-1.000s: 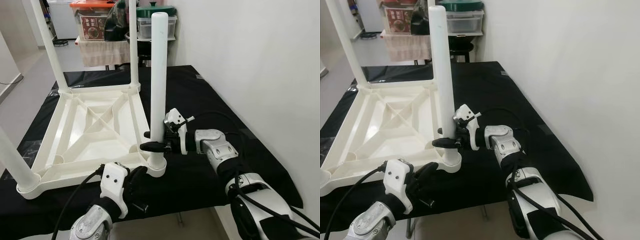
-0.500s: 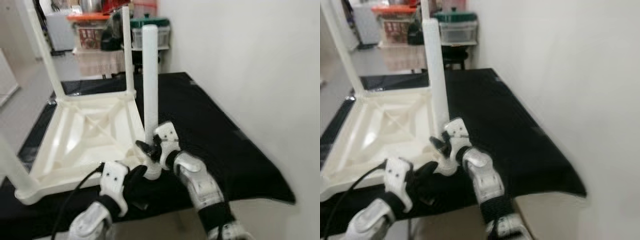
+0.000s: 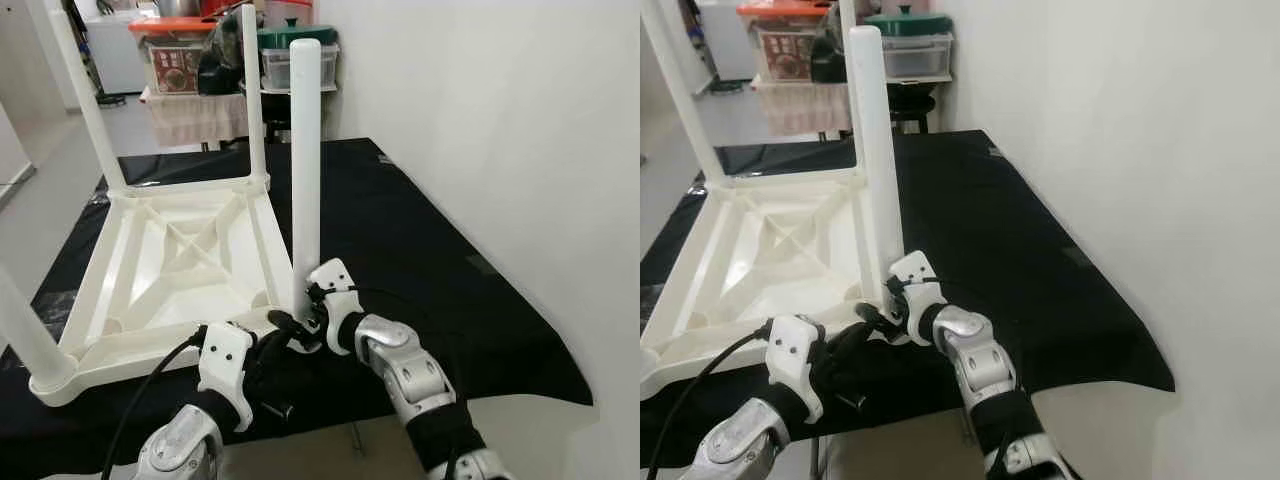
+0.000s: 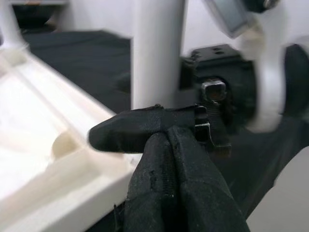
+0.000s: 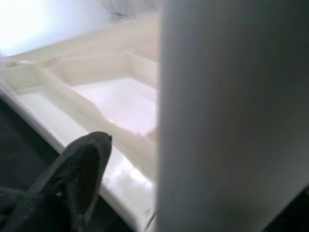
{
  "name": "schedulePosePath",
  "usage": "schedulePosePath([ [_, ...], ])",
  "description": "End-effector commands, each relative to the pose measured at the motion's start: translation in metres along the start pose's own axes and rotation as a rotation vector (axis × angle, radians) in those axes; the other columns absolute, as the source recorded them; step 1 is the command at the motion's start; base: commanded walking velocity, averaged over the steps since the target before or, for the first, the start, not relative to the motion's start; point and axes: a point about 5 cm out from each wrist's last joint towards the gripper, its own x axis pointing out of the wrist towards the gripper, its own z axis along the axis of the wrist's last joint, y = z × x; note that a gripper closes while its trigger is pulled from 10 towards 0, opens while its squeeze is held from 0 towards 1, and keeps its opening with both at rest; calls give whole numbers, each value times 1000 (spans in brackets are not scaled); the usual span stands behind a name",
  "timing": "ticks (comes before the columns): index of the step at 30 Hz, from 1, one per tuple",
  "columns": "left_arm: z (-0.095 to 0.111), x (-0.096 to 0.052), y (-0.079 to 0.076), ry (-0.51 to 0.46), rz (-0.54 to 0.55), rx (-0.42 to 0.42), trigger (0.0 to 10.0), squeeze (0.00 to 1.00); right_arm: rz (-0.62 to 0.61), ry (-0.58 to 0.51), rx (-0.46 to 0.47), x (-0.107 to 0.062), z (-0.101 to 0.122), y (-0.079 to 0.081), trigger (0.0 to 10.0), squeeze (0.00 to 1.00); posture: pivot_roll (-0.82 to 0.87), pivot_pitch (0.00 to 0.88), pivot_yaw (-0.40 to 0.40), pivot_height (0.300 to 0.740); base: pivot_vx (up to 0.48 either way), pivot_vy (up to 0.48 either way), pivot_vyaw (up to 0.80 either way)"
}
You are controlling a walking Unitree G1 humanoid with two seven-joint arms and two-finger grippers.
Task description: Building children table
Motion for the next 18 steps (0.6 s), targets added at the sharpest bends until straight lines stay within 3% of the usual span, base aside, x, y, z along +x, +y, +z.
schedulePosePath([
  [1, -7, 0, 0, 37, -2, -10, 10000, 0, 143, -50, -39, 6, 8, 8, 10000, 0, 44, 0, -46, 740, 0, 0, 0],
  [2, -7, 0, 0, 37, -2, -10, 10000, 0, 143, -50, -39, 6, 8, 8, 10000, 0, 44, 0, -46, 740, 0, 0, 0],
  [4, -7, 0, -1, 35, 0, -13, 10000, 0, 245, -18, -88, 0, 13, -10, 10000, 0, 51, 0, -56, 740, 0, 0, 0],
  [12, -6, -1, -3, 32, 6, -20, 10000, 0, 306, 6, -111, -3, 27, -27, 10000, 0, 57, 0, -65, 740, 0, 0, 0],
  [13, -6, -1, -3, 31, 6, -21, 10000, 0, 323, 0, -104, -3, 32, -31, 3765, 0, 57, 0, -66, 740, 0, 0, 0],
  [14, -6, 0, -4, 31, 7, -23, 10000, 0, 348, -7, -79, -5, 35, -33, 0, 0, 56, 0, -67, 740, 0, 0, 0],
  [18, -5, 0, -4, 29, 6, -24, 10000, 0, 380, -11, -53, -8, 35, -38, 0, 0, 57, 0, -69, 740, 0, 0, 0],
])
